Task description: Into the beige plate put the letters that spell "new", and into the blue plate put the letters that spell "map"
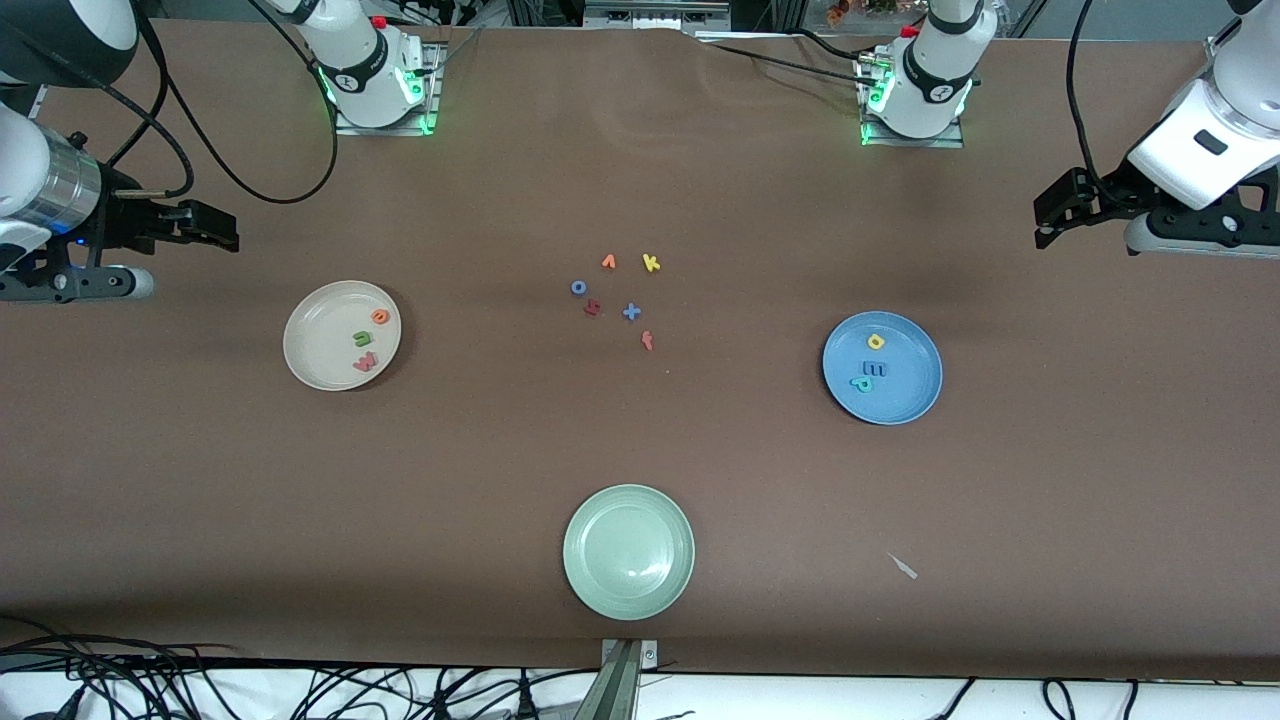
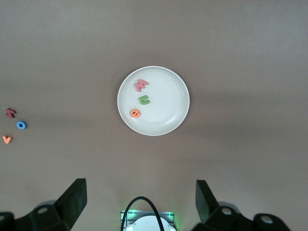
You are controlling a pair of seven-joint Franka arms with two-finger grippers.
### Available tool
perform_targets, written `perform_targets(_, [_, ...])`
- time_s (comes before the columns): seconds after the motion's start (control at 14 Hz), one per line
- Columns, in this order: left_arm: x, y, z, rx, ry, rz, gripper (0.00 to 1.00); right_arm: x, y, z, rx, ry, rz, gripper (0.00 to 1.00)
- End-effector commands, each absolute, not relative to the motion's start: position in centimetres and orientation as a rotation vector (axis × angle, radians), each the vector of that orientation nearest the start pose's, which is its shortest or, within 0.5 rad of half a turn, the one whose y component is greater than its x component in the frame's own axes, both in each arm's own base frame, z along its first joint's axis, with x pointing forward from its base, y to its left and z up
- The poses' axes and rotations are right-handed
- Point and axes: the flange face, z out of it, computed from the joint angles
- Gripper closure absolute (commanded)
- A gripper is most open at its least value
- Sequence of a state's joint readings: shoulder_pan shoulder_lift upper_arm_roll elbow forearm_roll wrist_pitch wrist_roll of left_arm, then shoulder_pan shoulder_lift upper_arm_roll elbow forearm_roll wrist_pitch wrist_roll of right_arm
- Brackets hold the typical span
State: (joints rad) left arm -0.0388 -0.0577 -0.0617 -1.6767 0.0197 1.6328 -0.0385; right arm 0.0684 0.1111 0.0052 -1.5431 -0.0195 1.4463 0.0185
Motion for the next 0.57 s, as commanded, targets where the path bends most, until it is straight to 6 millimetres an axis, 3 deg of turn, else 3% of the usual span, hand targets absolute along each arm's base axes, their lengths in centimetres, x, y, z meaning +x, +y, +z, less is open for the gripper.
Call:
perform_targets(0.0, [54.21, -4.53, 61.27, -3.154, 0.066, -0.045, 0.00, 56.92, 4.04, 56.85, -3.166, -0.084, 0.309, 0.00])
perform_targets(0.5, [54.41, -4.49, 61.44, -3.141, 0.053, -0.051, 0.00, 56.89, 4.00, 56.94, -3.169, -0.084, 0.307, 0.00])
